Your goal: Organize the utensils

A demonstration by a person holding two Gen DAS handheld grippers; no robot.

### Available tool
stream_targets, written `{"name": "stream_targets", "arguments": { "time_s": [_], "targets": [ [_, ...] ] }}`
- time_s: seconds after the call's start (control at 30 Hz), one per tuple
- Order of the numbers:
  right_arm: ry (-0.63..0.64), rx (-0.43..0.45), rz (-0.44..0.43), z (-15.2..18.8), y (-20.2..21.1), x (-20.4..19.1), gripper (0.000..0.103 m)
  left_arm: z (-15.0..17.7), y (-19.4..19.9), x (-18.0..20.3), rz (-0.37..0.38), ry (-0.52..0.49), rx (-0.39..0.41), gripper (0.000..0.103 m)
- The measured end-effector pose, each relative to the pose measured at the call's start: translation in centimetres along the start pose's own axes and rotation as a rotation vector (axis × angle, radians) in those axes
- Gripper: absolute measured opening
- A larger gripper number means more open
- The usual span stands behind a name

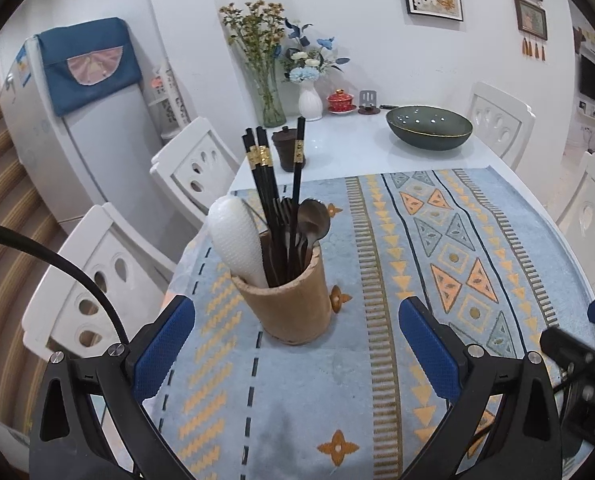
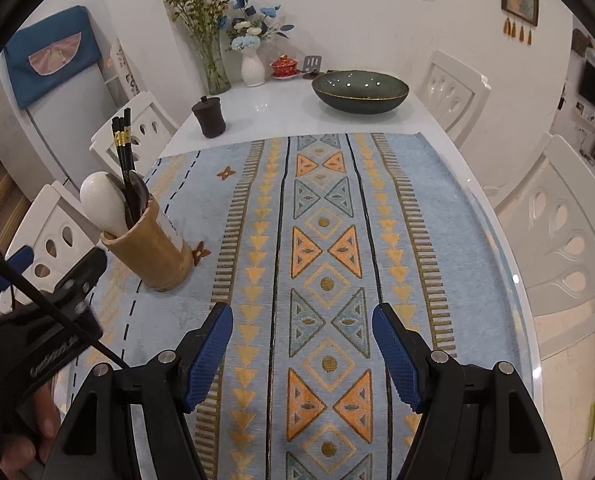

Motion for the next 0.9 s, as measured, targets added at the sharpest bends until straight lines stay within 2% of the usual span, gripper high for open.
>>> {"name": "stream_targets", "arguments": {
  "time_s": [0.43,0.9],
  "targets": [
    [0.039,0.016,0.068,-0.1,0.3,-0.7,0.07,-1.0,-0.8,1.6,0.077,-0.039,0.028,0.102],
    [0.024,0.017,0.064,-0.2,0.7,-0.3,0.07,-0.4,-0.4,1.1,0.063,-0.028,0.02,0.102]
  ]
}}
Point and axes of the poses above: each gripper's, at about its wrist camera, not at the fingertips, and y roughly against the way its jaws point, x to its right, z to its underside, the point moved 4 cm from there along -y, roughly the way its jaws point, and after that the axes turned 2 degrees about y, right-handed, at the moved point
